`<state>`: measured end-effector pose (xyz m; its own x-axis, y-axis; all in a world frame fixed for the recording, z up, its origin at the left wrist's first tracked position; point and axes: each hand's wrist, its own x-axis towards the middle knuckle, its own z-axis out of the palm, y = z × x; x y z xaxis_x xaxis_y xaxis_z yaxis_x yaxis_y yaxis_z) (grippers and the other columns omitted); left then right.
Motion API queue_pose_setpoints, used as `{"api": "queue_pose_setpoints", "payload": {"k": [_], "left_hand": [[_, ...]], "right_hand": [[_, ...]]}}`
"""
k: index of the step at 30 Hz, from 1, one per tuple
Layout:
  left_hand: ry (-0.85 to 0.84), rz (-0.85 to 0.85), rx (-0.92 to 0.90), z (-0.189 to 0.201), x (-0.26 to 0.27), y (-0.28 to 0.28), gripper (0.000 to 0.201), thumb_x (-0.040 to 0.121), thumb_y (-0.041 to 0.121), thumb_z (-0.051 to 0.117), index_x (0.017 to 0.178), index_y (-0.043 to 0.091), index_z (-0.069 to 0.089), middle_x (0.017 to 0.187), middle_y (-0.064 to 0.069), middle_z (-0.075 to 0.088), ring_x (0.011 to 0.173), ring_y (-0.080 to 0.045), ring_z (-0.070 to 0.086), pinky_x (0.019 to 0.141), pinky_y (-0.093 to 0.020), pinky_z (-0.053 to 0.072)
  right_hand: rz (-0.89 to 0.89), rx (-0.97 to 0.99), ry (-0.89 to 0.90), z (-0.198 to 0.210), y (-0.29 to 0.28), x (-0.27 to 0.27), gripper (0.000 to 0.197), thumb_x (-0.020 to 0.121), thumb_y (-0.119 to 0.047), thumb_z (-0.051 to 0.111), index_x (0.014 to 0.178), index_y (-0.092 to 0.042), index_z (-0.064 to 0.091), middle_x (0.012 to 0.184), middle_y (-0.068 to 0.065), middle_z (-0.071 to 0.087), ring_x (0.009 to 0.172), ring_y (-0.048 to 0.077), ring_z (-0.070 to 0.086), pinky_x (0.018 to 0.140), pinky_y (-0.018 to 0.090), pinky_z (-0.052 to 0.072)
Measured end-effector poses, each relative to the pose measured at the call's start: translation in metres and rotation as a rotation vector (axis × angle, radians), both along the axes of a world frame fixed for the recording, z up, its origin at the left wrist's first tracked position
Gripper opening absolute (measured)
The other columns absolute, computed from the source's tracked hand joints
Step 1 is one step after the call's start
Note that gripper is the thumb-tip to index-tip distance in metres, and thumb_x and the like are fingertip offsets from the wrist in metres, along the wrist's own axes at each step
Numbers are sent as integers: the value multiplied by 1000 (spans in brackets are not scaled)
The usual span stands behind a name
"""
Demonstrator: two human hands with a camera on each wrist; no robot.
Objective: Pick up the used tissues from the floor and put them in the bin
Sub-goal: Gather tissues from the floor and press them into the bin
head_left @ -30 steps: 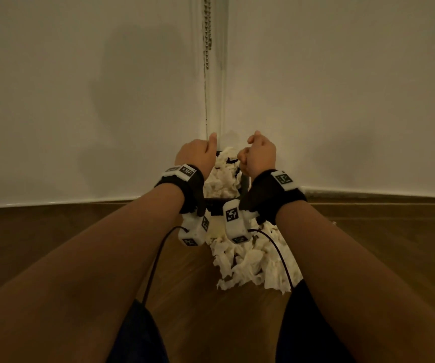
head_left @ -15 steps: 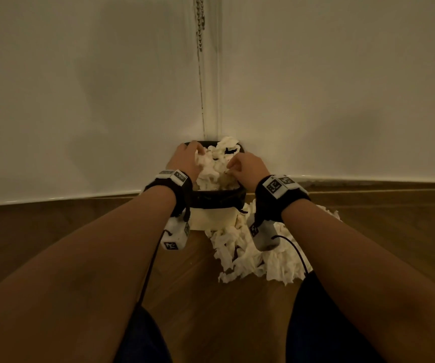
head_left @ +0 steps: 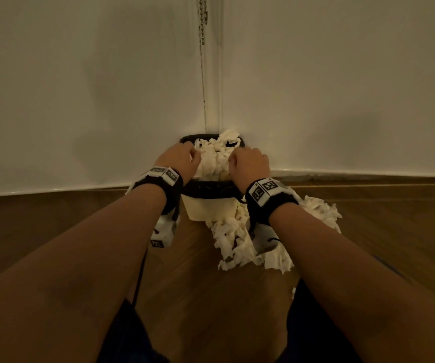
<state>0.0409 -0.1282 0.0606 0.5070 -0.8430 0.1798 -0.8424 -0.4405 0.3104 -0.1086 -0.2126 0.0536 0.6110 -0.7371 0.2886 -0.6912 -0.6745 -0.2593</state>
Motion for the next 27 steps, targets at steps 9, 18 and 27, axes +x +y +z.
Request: {"api": "queue_pose_setpoints", "payload": {"k": [9, 18, 27], "left_hand": [[467, 311, 116, -102, -32, 67, 44, 97, 37, 39, 58, 17, 45, 60, -2, 46, 52, -15, 44, 53, -24, 34], [608, 264, 379, -192, -22, 106, 19, 92, 14, 56, 107, 9, 65, 115, -10, 65, 106, -24, 59, 90, -31, 46], [634, 209, 384, -230, -23, 89, 22, 88, 18, 63, 108, 12, 62, 114, -8, 65, 116, -27, 53, 101, -36, 41]], "right_hand": [[-167, 365, -212, -53, 33, -35, 27, 97, -35, 39, 92, -14, 55, 76, 3, 58, 76, 25, 59, 61, 29, 39], [76, 649, 286, -120, 40, -33, 24, 95, -21, 47, 116, -17, 59, 118, 12, 59, 109, 27, 55, 89, 34, 45], [125, 565, 416, -178, 38, -20, 53, 89, -31, 56, 139, -29, 38, 141, 8, 29, 125, 35, 32, 106, 40, 29]]}}
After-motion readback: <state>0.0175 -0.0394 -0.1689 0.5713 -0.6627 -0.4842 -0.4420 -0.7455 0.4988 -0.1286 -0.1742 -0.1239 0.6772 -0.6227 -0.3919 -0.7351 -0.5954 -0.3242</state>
